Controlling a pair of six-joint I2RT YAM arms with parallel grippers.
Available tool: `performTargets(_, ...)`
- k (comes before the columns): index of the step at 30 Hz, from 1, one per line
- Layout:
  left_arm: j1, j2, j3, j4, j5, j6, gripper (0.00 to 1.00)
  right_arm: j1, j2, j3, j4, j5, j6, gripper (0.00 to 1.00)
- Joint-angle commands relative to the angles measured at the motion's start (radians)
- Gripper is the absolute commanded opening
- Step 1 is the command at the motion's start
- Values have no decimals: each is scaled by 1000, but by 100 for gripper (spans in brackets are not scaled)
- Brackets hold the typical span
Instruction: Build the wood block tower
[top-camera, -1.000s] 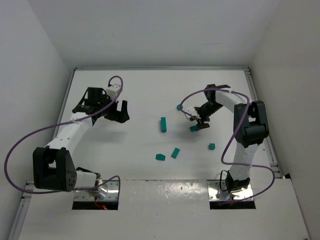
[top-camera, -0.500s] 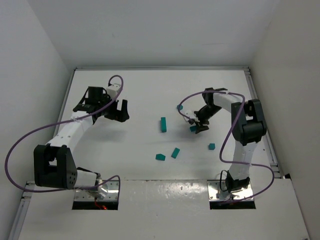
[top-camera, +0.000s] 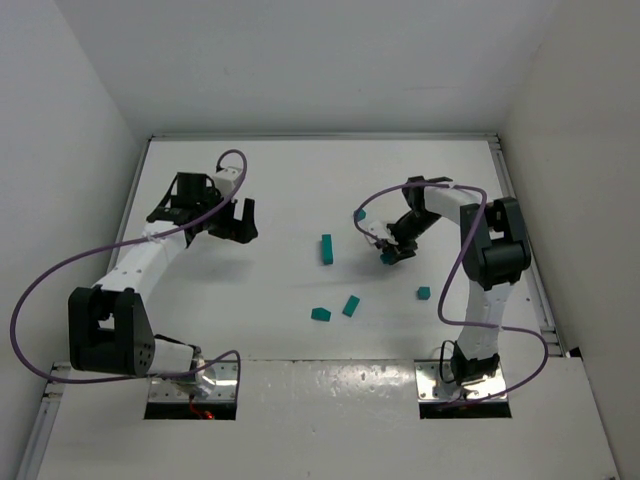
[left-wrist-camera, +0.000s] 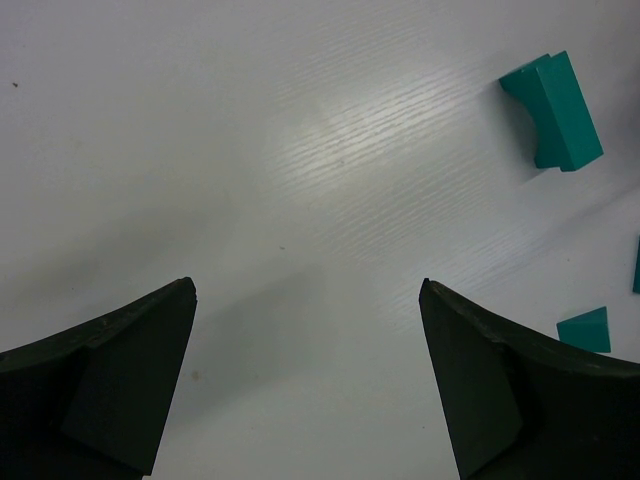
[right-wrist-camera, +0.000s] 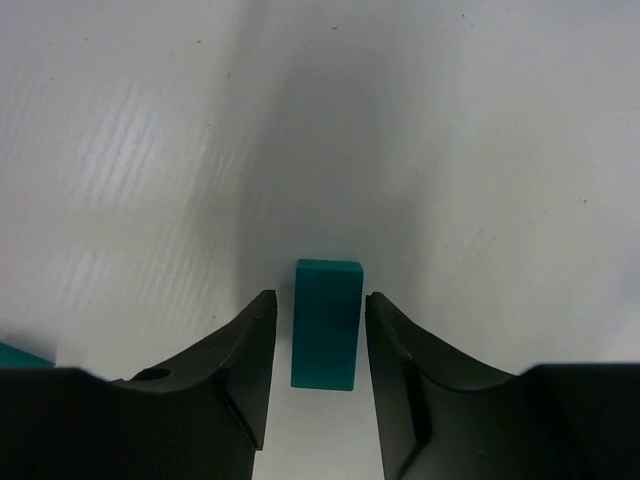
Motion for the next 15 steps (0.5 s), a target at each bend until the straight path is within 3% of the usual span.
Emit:
performTargets(1, 8, -1, 39, 20, -6, -8, 100, 4, 5, -9, 26, -5, 3, 41)
performTargets(12, 8, -19, 12, 39, -6, -17, 100, 20, -53, -130, 127, 30, 88, 26)
performTargets(15, 8, -19, 12, 39, -6, -17, 100, 32, -81, -138, 135, 28, 165, 14)
